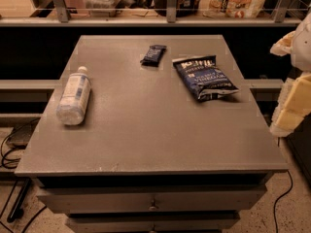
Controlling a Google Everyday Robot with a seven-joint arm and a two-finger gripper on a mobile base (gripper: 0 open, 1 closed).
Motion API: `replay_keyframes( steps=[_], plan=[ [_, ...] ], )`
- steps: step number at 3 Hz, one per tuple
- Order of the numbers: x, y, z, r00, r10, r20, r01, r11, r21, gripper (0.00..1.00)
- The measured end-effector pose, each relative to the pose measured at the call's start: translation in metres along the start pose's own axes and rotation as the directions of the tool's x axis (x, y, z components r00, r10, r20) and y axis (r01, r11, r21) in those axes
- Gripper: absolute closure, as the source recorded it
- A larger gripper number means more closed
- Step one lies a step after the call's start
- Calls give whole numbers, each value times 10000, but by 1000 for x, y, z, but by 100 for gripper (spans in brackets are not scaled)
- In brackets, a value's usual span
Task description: Move blue chip bag near blue plastic bottle
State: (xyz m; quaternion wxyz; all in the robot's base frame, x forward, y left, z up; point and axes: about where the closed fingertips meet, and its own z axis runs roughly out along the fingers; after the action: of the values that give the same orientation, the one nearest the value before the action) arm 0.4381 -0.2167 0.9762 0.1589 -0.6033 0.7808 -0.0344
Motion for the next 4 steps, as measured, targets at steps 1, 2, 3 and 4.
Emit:
replay_keyframes(
  steps=[1,2,3,4],
  plan=[
    [0,0,-1,10000,5,16,-5,10000,49,0],
    [-6,-9,1,9956,-49,932,17,9994,342,0],
    [-31,-41,17,9650,-152,2616,-91,9958,913,0],
    [-48,-72,37,9505,-12,3108,-380,9921,1200,0]
  ],
)
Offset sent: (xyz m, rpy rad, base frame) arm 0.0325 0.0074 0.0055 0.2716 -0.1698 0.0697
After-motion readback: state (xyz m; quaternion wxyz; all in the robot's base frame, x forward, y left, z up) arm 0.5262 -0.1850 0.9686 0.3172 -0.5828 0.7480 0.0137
